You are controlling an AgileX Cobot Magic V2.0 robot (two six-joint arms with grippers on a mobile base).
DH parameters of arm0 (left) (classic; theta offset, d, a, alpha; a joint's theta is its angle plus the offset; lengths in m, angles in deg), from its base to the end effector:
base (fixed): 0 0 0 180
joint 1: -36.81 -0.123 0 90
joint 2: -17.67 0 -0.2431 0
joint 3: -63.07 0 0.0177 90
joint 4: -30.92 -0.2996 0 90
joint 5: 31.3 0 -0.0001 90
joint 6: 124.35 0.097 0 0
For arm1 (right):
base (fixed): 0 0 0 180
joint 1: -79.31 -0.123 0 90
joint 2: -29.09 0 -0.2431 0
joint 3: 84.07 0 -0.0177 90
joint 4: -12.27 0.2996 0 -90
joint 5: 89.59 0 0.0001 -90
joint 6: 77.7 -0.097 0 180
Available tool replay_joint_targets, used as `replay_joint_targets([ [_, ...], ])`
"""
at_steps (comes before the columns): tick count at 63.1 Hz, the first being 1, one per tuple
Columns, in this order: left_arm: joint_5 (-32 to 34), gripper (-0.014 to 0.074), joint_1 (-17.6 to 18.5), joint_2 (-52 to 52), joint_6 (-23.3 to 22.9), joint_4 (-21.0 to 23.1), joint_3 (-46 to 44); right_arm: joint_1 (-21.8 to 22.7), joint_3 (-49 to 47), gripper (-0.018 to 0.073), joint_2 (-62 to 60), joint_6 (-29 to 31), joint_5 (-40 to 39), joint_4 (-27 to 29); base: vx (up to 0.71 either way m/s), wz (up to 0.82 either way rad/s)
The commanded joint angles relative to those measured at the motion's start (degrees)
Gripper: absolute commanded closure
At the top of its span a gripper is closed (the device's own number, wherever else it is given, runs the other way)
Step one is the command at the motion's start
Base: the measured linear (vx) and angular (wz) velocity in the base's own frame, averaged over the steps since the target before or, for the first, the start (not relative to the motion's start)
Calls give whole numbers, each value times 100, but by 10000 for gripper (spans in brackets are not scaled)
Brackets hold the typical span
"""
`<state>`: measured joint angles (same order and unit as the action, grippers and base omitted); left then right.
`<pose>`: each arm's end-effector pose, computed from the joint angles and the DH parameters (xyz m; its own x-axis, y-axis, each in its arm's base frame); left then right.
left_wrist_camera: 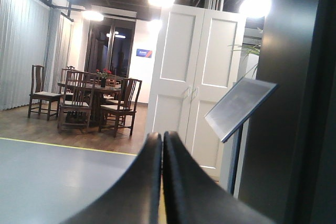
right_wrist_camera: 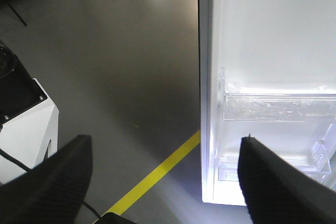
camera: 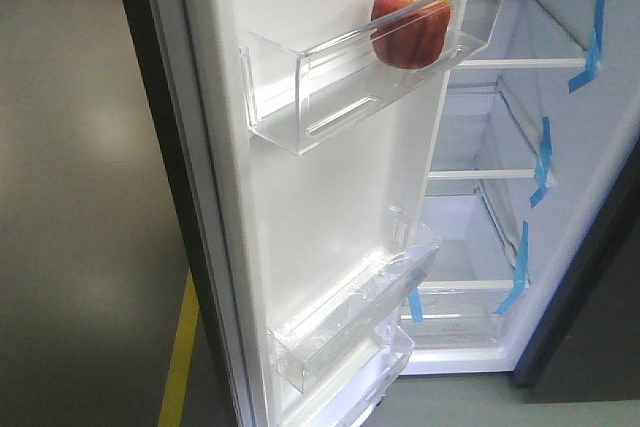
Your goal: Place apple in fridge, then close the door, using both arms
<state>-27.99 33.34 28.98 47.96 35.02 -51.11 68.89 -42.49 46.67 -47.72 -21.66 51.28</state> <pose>0.1427 0.0090 0.2816 0.2853 -0.1873 -0.9400 -0.0064 0.9803 -0.1973 0.0718 0.0708 0.3238 -0.3586 -0.2524 -0.8987 -0.7355 0.6693 0.1055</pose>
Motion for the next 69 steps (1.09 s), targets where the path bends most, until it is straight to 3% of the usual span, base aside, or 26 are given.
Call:
replay_joint_targets([
  [1, -199, 603, 11, 530, -46, 7, -785, 10, -119, 15, 99, 28, -275, 222, 0, 0],
  [15, -1131, 603, 11, 1781, 582, 2, -2176, 10, -119, 15, 99, 28, -275, 222, 0, 0],
  [41, -3614, 603, 11, 4644, 769, 13, -4230, 10, -119, 15, 99, 28, -275, 222, 0, 0],
  [49, -4058, 603, 11, 5519, 1096, 81, -4668, 10, -119, 15, 99, 28, -275, 222, 0, 0],
  [62, -4630, 603, 11, 6810, 1791, 733, -5295, 10, -119, 15, 99, 28, -275, 222, 0, 0],
  [69, -4580, 603, 11, 7342, 2183, 1155, -5475, 10, -119, 15, 99, 28, -275, 222, 0, 0],
])
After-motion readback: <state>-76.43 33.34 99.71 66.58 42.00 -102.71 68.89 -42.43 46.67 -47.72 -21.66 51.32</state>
